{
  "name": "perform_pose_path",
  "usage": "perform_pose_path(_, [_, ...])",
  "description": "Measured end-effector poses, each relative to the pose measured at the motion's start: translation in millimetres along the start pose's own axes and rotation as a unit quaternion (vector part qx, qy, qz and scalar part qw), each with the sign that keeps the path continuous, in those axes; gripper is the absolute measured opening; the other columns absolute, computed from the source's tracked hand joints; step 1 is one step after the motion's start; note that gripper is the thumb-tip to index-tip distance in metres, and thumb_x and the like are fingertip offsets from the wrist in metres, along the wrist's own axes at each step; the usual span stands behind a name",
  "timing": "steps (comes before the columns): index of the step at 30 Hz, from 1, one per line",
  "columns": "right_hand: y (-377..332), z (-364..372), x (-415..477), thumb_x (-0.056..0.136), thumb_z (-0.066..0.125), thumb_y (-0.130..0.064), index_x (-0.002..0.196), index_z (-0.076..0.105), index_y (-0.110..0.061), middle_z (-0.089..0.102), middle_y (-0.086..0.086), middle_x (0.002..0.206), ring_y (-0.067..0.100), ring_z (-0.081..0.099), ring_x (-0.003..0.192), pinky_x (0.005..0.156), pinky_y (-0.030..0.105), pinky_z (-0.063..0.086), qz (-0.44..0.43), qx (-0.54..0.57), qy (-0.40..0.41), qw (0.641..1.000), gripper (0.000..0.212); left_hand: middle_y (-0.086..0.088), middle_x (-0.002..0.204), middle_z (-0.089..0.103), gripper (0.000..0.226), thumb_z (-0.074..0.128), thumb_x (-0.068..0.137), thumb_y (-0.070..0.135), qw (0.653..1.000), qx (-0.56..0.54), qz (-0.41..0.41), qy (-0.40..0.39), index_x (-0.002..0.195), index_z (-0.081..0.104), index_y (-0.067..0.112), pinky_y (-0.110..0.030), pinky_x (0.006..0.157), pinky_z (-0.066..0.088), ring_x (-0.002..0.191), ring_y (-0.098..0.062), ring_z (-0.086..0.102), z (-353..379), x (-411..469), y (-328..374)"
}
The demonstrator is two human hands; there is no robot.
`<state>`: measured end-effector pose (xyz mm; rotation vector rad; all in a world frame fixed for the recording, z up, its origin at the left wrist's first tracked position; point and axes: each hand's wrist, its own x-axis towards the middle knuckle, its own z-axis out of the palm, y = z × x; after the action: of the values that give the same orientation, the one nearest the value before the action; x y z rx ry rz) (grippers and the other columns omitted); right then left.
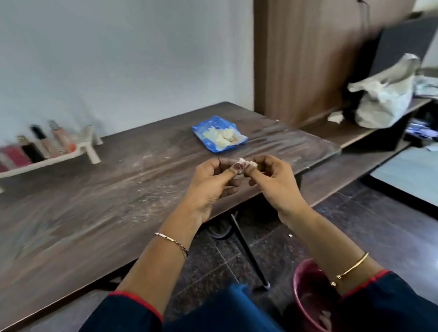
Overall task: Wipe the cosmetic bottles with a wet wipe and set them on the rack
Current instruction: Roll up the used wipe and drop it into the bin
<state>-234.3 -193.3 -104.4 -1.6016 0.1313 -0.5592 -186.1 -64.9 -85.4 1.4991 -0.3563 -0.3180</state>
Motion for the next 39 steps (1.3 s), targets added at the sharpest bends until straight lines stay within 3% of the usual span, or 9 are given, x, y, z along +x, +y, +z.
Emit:
perform_pose_path(5, [28.3, -85.0, -10.6, 0.084, 0.072, -0.015, 0.086, 0.063, -0.014, 0.067, 0.002, 0.077, 0.009, 0.062, 0.068, 0.06, 0.019, 0.049, 0.026, -0.019, 0.081, 0.996, 0.009, -0.001, 0.087, 0.07, 0.006, 0.065, 0.089, 0.017, 0.995, 0.047, 0.003, -0.09, 0.095, 0.064, 0.015, -0.025, 0.069, 0.058, 0.074, -0.011, 0.068, 78.1, 18.5, -33.0])
perform_pose_path(8, [51.3, -137.8, -23.0, 0.08, 0.077, -0.016, 0.088, 0.062, -0.005, 0.068, 0.007, 0.079, 0.013, 0.063, 0.071, 0.065, 0.025, 0.051, 0.053, -0.049, 0.109, 0.991, 0.02, -0.002, 0.092, 0.071, 0.004, 0.065, 0.089, 0.02, 0.987, 0.093, 0.011, -0.133, 0.093, 0.065, 0.02, -0.028, 0.073, 0.058, 0.08, -0.017, 0.07, 121.1, 24.1, -61.8])
perform_pose_path(16, [149.3, -227.5, -68.2, 0.08, 0.076, -0.014, 0.077, 0.061, -0.011, 0.059, -0.004, 0.065, -0.002, 0.05, 0.053, 0.053, 0.014, 0.041, 0.181, -0.131, 0.179, 0.958, 0.015, -0.012, 0.102, 0.069, 0.009, 0.062, 0.09, 0.011, 0.953, 0.18, -0.087, -0.225, 0.096, 0.062, 0.018, -0.033, 0.083, 0.055, 0.095, -0.026, 0.069, 200.8, 27.6, -164.5])
perform_pose_path(20, [197.5, -247.5, -76.5, 0.08, 0.075, -0.015, 0.073, 0.062, -0.02, 0.063, -0.005, 0.066, 0.003, 0.055, 0.058, 0.061, 0.025, 0.048, 0.254, -0.159, 0.204, 0.932, 0.015, -0.008, 0.103, 0.068, 0.015, 0.063, 0.09, 0.014, 0.94, 0.208, -0.118, -0.244, 0.104, 0.064, 0.017, -0.035, 0.089, 0.053, 0.097, -0.023, 0.065, 216.9, 30.9, -205.7])
perform_pose_path(23, [224.4, -255.8, -81.2, 0.075, 0.075, -0.02, 0.075, 0.061, -0.022, 0.068, -0.003, 0.071, 0.014, 0.063, 0.066, 0.069, 0.035, 0.052, 0.303, -0.187, 0.219, 0.908, 0.015, -0.008, 0.111, 0.066, 0.023, 0.062, 0.091, 0.012, 0.929, 0.219, -0.145, -0.261, 0.114, 0.063, 0.011, -0.026, 0.088, 0.048, 0.098, -0.014, 0.061, 225.5, 30.7, -226.8])
perform_pose_path(26, [241.1, -260.8, -86.0, 0.075, 0.073, -0.026, 0.072, 0.057, -0.022, 0.065, -0.008, 0.07, 0.012, 0.062, 0.068, 0.067, 0.031, 0.048, 0.351, -0.236, 0.206, 0.883, 0.017, -0.008, 0.116, 0.065, 0.026, 0.06, 0.091, 0.007, 0.92, 0.224, -0.172, -0.271, 0.117, 0.061, 0.008, -0.022, 0.09, 0.045, 0.103, -0.011, 0.058, 231.9, 30.5, -238.6])
perform_pose_path(30, [259.7, -263.3, -93.1, 0.077, 0.069, -0.031, 0.073, 0.06, -0.019, 0.065, -0.006, 0.07, 0.015, 0.061, 0.07, 0.067, 0.03, 0.046, 0.404, -0.258, 0.187, 0.858, 0.016, -0.007, 0.119, 0.064, 0.025, 0.061, 0.091, 0.011, 0.913, 0.24, -0.192, -0.27, 0.117, 0.061, 0.01, -0.033, 0.102, 0.045, 0.114, -0.017, 0.058, 233.0, 31.1, -248.9])
perform_pose_path(35, [271.7, -263.3, -101.3, 0.083, 0.065, -0.029, 0.076, 0.064, -0.017, 0.067, -0.001, 0.073, 0.022, 0.066, 0.079, 0.074, 0.035, 0.051, 0.433, -0.242, 0.17, 0.851, 0.014, -0.007, 0.121, 0.063, 0.025, 0.059, 0.093, 0.014, 0.912, 0.233, -0.206, -0.268, 0.117, 0.06, 0.011, -0.029, 0.1, 0.044, 0.116, -0.016, 0.057, 229.5, 32.1, -253.2])
perform_pose_path(39, [271.5, -262.0, -102.7, 0.084, 0.063, -0.026, 0.082, 0.065, -0.017, 0.069, 0.001, 0.08, 0.021, 0.066, 0.08, 0.078, 0.038, 0.053, 0.436, -0.226, 0.177, 0.853, 0.009, -0.004, 0.119, 0.062, 0.023, 0.06, 0.093, 0.017, 0.911, 0.247, -0.2, -0.263, 0.116, 0.06, 0.015, -0.036, 0.104, 0.044, 0.115, -0.014, 0.057, 222.8, 33.3, -254.8])
